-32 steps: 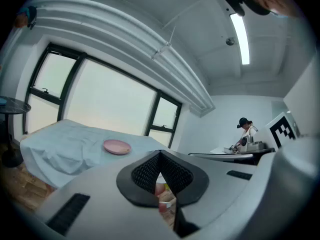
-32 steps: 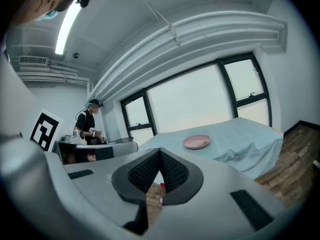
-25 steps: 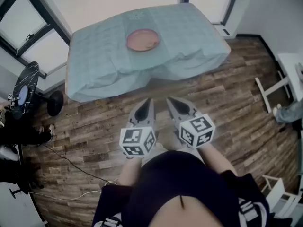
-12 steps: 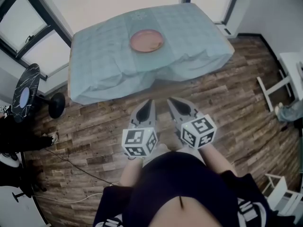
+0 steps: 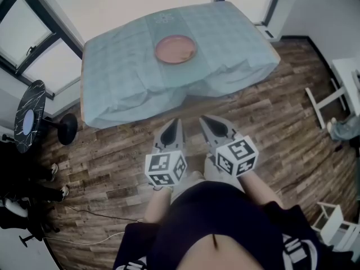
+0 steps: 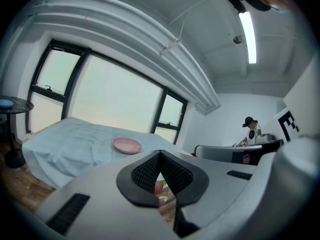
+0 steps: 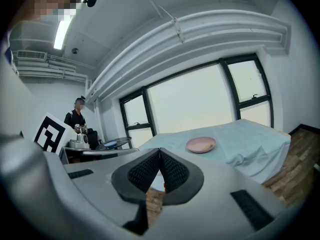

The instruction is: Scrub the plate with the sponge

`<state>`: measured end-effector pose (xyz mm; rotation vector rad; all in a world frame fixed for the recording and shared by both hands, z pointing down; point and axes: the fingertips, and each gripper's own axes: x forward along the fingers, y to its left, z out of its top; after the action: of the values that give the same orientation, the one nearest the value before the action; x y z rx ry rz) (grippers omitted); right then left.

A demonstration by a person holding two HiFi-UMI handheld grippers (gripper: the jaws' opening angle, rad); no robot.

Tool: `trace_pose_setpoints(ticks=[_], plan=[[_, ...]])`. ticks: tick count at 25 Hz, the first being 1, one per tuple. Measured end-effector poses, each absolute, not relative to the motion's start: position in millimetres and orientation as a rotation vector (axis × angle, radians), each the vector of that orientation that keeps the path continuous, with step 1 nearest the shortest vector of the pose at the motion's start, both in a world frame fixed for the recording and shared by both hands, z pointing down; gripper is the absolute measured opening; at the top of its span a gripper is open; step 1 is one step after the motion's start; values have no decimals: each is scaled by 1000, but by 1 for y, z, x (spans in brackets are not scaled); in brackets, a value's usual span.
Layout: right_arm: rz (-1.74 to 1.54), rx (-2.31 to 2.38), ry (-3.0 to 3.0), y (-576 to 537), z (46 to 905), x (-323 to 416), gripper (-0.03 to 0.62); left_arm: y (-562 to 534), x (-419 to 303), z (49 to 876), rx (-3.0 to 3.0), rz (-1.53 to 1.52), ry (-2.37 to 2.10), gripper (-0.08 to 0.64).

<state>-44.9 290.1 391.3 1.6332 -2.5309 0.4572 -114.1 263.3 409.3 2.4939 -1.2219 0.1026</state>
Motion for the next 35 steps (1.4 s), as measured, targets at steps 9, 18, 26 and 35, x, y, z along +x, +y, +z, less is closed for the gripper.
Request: trace_pose_setpoints(ticks=[9,18,26,35], plan=[[468,1625,-2549,223,397,-35,11,209,-119,421,2449,107,-1264,6],[436,1544,-2535,122,401,-14,11,114,-109,425,2411,92,-1322,6],[406,1482,-2479,20,415,31,12,25,-85,437,2353,104,-1392,6],[427,1342,-2448,-75,461,64,12,-63,-69,470,2237,102,-1499,6]])
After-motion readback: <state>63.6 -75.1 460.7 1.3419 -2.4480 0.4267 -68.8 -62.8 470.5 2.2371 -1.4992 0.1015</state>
